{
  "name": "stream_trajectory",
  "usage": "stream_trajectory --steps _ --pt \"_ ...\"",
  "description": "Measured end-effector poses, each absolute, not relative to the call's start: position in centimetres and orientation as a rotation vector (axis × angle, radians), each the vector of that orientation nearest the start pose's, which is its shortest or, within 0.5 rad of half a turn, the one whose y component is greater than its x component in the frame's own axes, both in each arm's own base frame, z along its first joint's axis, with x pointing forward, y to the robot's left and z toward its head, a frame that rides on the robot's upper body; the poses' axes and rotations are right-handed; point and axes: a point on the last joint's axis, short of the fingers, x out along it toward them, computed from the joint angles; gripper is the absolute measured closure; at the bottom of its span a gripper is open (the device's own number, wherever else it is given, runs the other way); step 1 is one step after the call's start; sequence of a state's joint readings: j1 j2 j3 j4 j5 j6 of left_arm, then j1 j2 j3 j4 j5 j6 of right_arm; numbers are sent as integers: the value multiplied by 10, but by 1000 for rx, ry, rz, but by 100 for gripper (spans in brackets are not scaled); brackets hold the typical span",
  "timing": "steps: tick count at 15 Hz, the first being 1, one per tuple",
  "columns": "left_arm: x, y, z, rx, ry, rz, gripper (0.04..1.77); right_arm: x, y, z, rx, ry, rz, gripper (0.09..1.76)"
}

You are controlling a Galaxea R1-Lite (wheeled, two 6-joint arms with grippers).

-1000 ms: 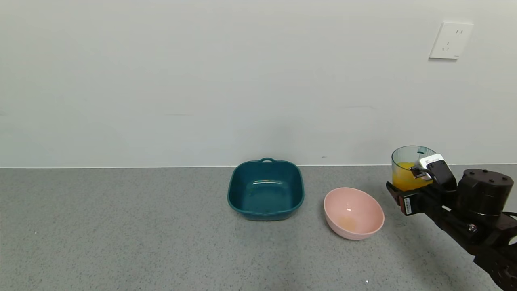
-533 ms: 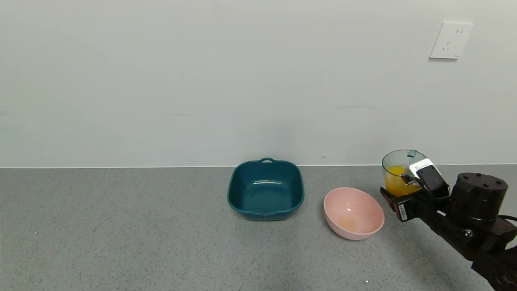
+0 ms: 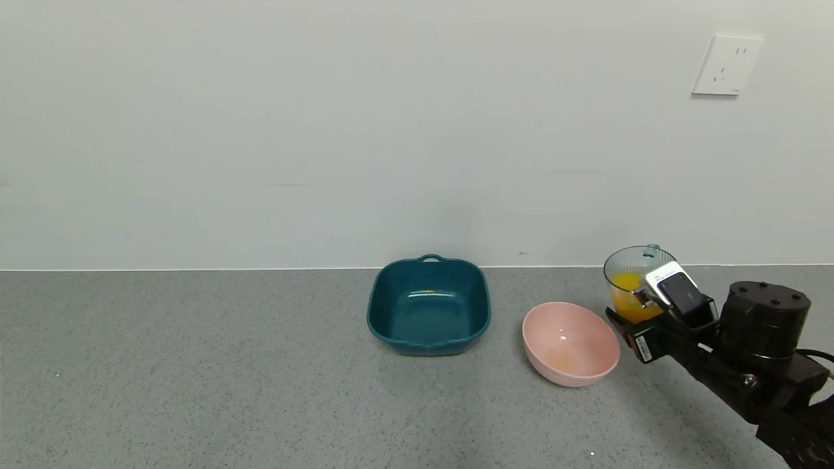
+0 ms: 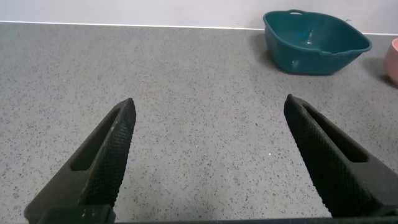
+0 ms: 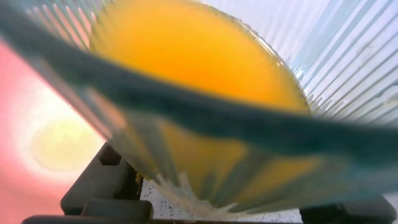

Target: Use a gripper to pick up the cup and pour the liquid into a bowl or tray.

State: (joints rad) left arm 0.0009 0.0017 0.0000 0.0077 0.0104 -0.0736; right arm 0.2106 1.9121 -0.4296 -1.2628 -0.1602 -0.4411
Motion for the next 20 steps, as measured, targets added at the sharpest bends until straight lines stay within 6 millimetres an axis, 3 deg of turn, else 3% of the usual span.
stream_trajectory --steps 20 --pt "-23 0 75 -74 9 11 9 281 68 87 -689 211 159 52"
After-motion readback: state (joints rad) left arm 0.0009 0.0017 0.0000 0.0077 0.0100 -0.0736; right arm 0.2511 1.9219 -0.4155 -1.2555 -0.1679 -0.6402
